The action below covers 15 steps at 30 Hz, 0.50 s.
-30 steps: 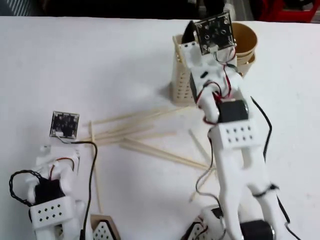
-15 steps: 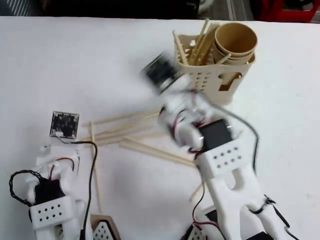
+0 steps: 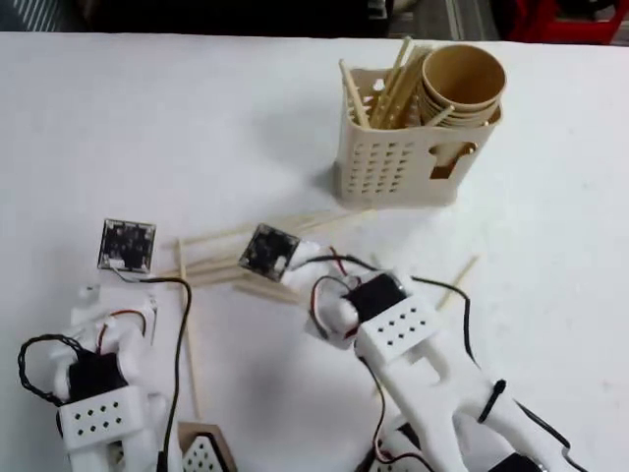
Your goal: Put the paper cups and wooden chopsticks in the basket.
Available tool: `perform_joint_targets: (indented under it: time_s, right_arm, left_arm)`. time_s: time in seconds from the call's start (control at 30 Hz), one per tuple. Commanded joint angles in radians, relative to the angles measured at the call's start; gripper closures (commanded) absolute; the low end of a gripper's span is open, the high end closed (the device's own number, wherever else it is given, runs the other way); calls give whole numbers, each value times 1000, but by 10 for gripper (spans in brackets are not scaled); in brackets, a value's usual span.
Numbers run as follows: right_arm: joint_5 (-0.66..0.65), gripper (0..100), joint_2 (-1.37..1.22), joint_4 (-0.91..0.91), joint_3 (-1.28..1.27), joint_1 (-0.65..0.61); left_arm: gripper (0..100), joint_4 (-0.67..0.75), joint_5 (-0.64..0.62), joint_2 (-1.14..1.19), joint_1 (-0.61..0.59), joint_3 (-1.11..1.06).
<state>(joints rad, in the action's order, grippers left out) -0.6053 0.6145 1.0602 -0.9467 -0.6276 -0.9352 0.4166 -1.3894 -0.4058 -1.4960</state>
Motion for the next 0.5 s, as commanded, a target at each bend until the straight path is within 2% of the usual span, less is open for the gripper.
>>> perform_joint_targets:
  time_s: [0.0, 0.17, 0.47]
  right_arm:
    - [-9, 711, 28, -41, -21, -47]
    - [-3, 711, -36, -105, -32, -88]
    - [-2, 711, -395, -159, 140, -61]
  left_arm:
    - [976, 21, 11, -13, -2, 5]
    - [976, 21, 11, -13, -2, 3]
    - [976, 23, 12, -13, -2, -3]
